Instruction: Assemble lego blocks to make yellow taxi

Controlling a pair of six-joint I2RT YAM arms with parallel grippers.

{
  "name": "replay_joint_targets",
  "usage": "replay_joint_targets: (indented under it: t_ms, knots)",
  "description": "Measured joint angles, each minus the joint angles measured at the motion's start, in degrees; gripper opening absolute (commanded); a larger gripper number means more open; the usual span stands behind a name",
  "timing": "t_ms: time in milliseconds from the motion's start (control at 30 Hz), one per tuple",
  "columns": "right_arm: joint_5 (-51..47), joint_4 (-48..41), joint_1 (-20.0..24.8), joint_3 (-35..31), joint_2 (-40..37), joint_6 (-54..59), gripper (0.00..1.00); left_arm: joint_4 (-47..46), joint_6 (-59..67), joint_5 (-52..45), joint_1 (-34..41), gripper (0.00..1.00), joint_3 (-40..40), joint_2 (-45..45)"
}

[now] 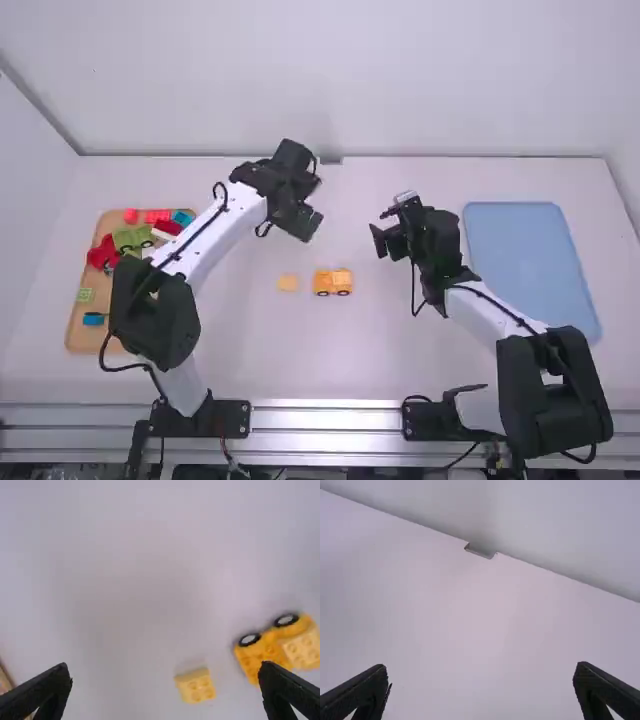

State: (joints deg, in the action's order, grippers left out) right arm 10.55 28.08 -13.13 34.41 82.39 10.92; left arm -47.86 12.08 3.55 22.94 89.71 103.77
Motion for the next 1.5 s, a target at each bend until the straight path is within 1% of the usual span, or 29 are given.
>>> replay_joint_targets:
  t_ms: [33, 200, 267, 300, 467, 533, 633, 667, 767, 800, 1000, 1067, 1133, 1200, 1300, 1500]
  knots:
    - [-0.02, 0.0, 0.0, 0.0, 0.0, -0.13, 0.98, 0.07, 5.44, -1.18, 0.0, 0.99, -0.92, 0.0]
    - [0.0, 0.04, 0.0, 0.0, 0.02, -0.07, 0.98, -0.15, 23.93, -7.43, -0.44, 0.99, -4.59, 0.0]
    - [-0.02, 0.02, 0.0, 0.0, 0.0, -0.09, 0.98, -0.74, 31.26, -10.86, -0.87, 0.99, -5.9, -0.02]
    - [-0.02, 0.02, 0.0, 0.0, 0.02, -0.09, 0.98, -1.11, 37.42, -14.03, -1.49, 0.99, -7.04, 0.0]
    - [0.0, 0.0, 0.0, 0.0, 0.0, 0.13, 0.98, -0.68, 50.42, -21.53, -4.26, 0.99, -10.93, 0.0]
    - [-0.02, 0.02, 0.0, 0.0, 0.0, 0.09, 0.99, 0.59, 57.09, -26.49, -7.32, 0.99, -14.23, 0.0]
    - [-0.02, 0.35, 0.0, 0.0, 0.0, 0.13, 0.98, 3.28, 62.9, -32.15, -11.15, 0.99, -17.92, -0.02]
    - [0.0, 0.85, 0.0, 0.0, 0.0, 0.0, 0.98, 5.57, 66.38, -36.28, -13.99, 0.99, -20.65, 0.0]
    - [0.0, 1.64, 0.0, 0.0, 0.0, 0.04, 0.98, 10.01, 70.69, -43.87, -18.1, 0.99, -25.29, 0.0]
    - [-0.02, 1.79, 0.0, 0.0, 0.0, 0.0, 0.98, 13.29, 72.61, -48.11, -20.48, 0.99, -28.44, 0.0]
    - [-0.02, 1.97, 0.0, 0.0, 0.0, 0.11, 0.98, 25.31, 74.51, -57.86, -25.46, 0.99, -38.05, 0.0]
    - [-0.02, 2.38, 0.0, 0.0, 0.0, -0.15, 0.98, 31.65, 72.78, -59.6, -25.79, 0.99, -40.89, 0.0]
    - [-0.02, 2.62, 0.0, 0.0, 0.0, 0.15, 0.98, 35.91, 71.01, -60.43, -25.73, 0.99, -42.42, 0.0]
    - [-0.02, 2.86, 0.0, 0.0, 0.0, 0.04, 0.98, 42.97, 67.25, -61.29, -25.68, 0.99, -44.37, 0.46]
    - [0.02, 2.93, 0.0, 0.0, 0.0, -0.11, 0.98, 46.62, 63.89, -61.4, -25.68, 0.99, -45.03, 2.49]
    - [0.0, 2.95, 0.0, 0.0, 0.0, 0.07, 0.98, 47.04, 61.59, -62.66, -25.68, 0.99, -45.09, 7.74]
